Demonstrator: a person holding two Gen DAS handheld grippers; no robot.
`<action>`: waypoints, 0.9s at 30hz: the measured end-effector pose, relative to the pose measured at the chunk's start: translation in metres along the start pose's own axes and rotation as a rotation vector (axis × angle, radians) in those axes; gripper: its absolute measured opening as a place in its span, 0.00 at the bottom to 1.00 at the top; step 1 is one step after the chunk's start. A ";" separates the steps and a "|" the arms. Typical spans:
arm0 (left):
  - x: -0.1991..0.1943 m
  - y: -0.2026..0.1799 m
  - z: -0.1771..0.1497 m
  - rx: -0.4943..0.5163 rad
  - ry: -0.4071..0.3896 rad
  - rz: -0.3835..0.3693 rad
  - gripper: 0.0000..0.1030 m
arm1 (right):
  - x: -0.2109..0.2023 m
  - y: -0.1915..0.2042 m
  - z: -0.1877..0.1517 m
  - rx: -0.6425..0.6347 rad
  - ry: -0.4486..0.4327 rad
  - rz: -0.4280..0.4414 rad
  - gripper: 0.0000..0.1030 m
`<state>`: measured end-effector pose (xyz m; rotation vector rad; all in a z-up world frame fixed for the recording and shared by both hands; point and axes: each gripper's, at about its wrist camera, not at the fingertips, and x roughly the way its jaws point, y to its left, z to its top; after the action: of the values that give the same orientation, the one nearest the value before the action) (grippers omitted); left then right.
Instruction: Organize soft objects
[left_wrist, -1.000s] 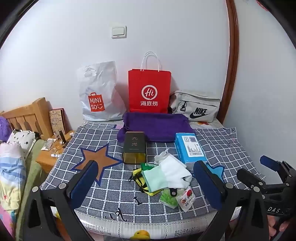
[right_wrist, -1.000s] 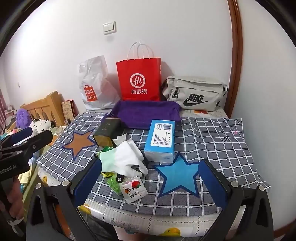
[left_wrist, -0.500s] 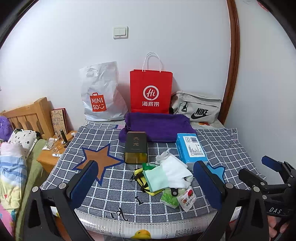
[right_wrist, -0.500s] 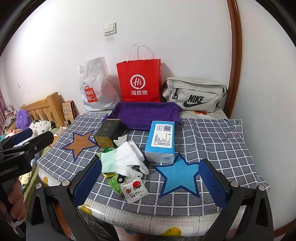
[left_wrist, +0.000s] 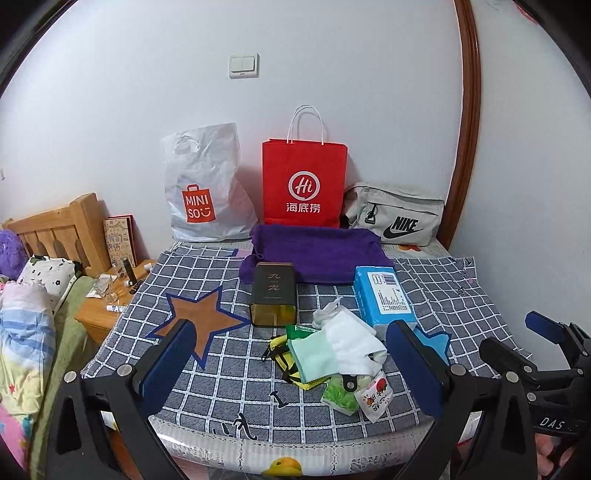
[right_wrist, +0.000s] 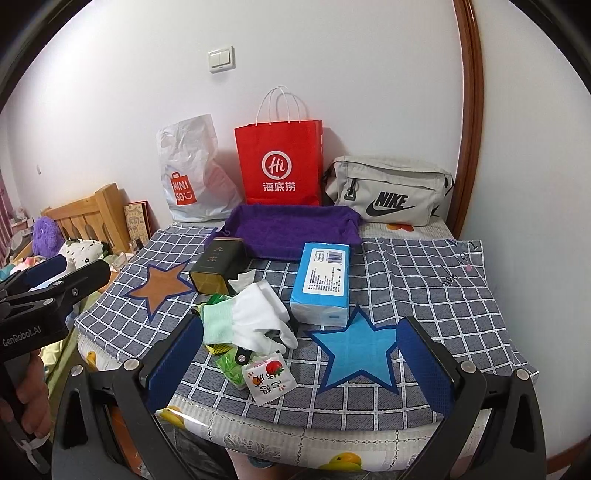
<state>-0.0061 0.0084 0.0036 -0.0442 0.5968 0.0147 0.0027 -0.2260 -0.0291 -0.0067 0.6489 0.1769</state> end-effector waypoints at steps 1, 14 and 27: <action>0.000 0.000 0.000 0.000 0.000 0.001 1.00 | 0.000 0.000 0.000 -0.002 0.000 0.002 1.00; 0.000 0.002 -0.001 0.001 0.000 0.002 1.00 | -0.002 0.002 0.000 -0.005 -0.004 0.004 1.00; -0.001 0.003 -0.002 0.002 -0.003 0.000 1.00 | -0.005 0.005 0.000 -0.011 -0.011 0.006 1.00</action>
<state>-0.0081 0.0117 0.0024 -0.0424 0.5937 0.0138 -0.0022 -0.2223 -0.0255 -0.0140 0.6367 0.1860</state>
